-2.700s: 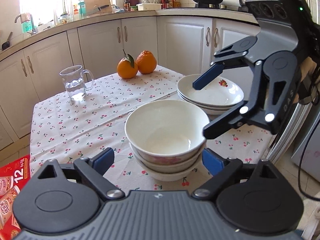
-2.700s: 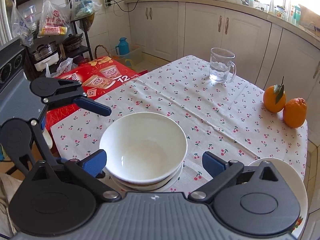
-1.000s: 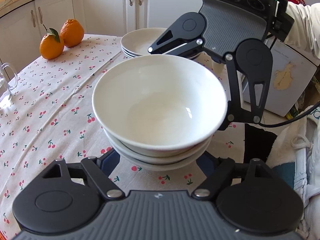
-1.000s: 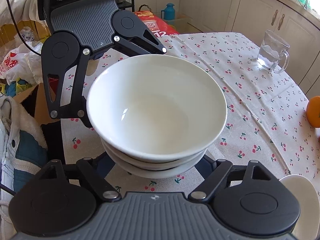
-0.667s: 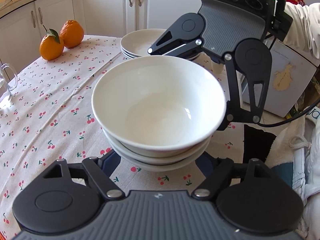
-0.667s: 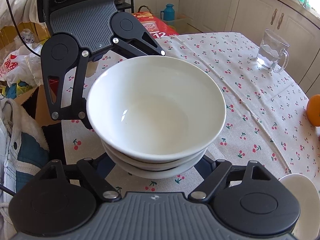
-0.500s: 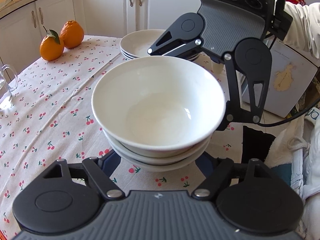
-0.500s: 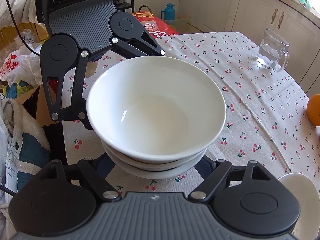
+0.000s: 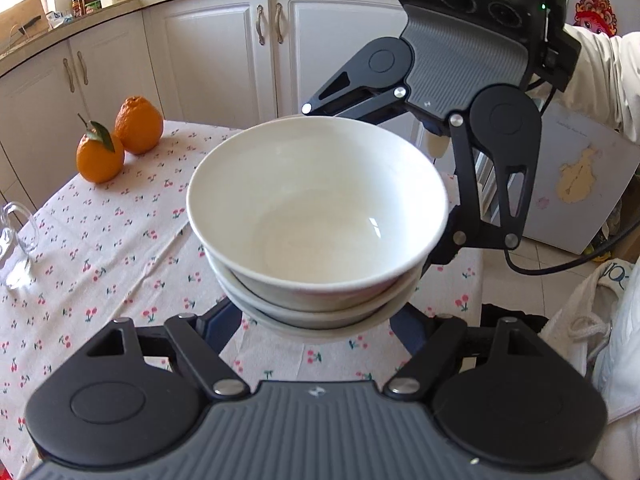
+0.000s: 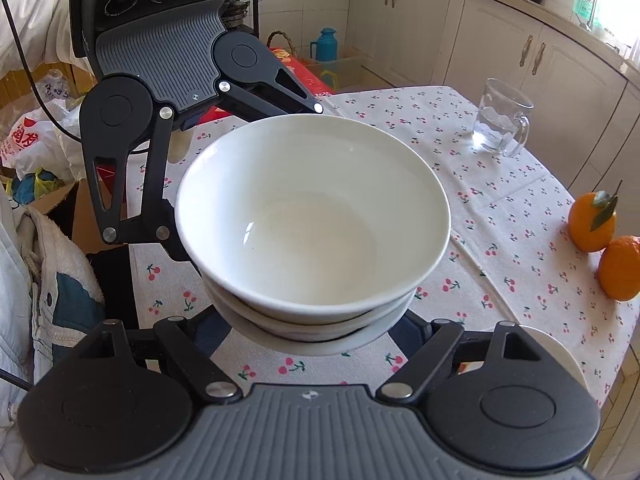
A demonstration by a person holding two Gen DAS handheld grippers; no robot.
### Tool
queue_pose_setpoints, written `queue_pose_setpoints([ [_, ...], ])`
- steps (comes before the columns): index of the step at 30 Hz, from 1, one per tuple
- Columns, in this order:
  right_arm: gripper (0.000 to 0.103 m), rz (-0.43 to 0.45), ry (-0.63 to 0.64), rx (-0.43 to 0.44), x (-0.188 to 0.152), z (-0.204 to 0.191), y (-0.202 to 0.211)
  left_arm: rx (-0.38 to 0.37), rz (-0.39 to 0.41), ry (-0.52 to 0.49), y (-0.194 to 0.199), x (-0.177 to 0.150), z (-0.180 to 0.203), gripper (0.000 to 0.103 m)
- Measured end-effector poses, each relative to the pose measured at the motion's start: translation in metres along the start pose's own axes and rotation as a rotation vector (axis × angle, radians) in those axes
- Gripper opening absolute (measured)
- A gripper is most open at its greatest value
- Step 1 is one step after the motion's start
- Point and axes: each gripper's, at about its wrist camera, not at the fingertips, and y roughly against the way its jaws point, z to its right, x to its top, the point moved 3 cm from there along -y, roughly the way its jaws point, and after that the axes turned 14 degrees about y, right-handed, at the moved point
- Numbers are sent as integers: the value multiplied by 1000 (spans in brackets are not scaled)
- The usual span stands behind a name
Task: Organize plates and bowls
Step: 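Lift the bowl stack with both tools and carry it toward the plate stack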
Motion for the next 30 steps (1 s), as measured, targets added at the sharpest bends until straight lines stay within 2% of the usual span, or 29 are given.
queue_pose_setpoints([
  [15,87,-26,-97,-144,-73,48,67,-60,53,-121,-68,83,13,80],
  [22,88,-66,-134,-170,-103,65,64,-87,19,-123,-102,92,6,80],
  [30,87,-72,-184,-155,-125,77,52,-89,-3,-117,-121,95,-2,80],
])
